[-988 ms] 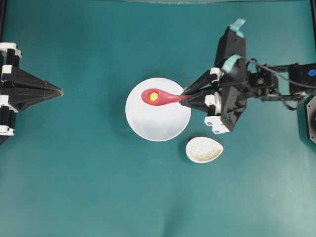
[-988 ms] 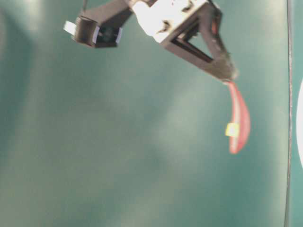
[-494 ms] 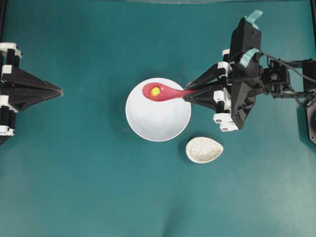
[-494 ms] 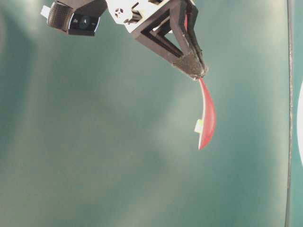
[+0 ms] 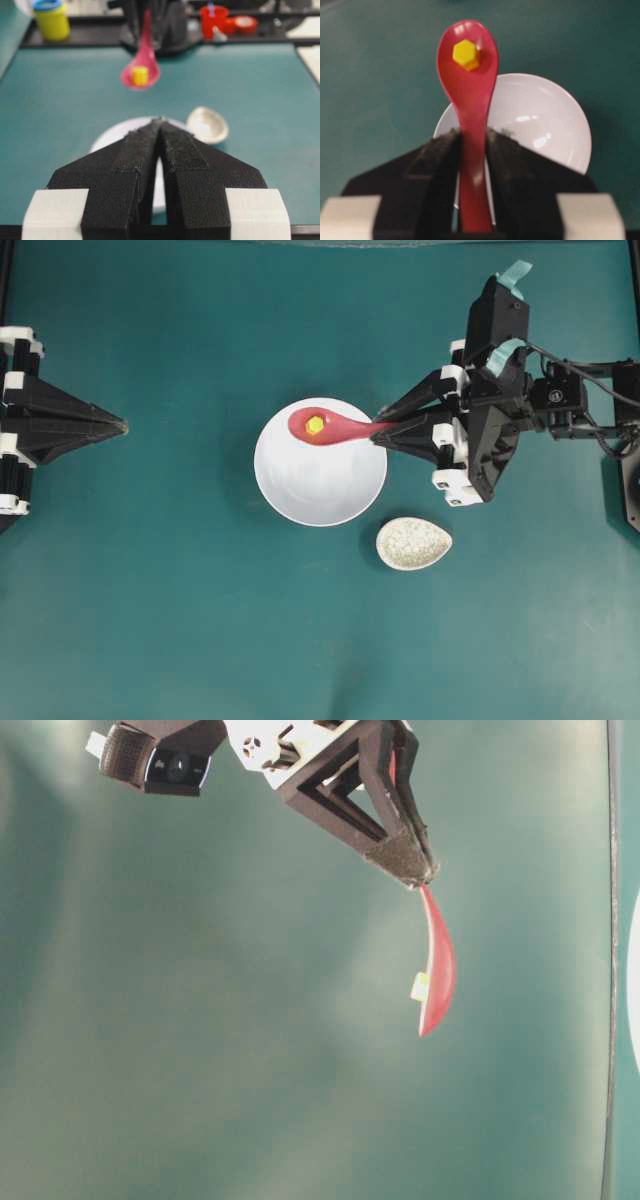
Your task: Scoop the yellow hexagonal prism block from the bowl with a spoon using the right arm.
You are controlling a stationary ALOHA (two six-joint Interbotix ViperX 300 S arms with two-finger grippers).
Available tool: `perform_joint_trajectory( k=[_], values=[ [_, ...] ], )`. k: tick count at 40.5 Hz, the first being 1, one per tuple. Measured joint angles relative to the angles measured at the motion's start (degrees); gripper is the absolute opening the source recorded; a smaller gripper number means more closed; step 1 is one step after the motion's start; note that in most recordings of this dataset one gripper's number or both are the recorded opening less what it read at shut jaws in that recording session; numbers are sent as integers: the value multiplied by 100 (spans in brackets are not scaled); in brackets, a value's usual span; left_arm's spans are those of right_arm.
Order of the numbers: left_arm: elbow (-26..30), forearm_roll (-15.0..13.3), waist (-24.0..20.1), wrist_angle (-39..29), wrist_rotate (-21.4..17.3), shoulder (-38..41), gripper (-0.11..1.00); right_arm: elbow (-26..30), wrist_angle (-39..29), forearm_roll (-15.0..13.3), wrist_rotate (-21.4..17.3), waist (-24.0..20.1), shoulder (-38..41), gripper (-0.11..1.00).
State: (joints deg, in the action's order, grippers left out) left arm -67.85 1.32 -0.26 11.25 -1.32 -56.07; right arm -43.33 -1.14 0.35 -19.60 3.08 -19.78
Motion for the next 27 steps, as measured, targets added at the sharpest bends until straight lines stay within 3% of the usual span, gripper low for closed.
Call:
perform_joint_trajectory(
  k=[27],
  values=[
    [0,0,0,-53,-18,0,-1,0,9,0,0,-9,0,23]
  ],
)
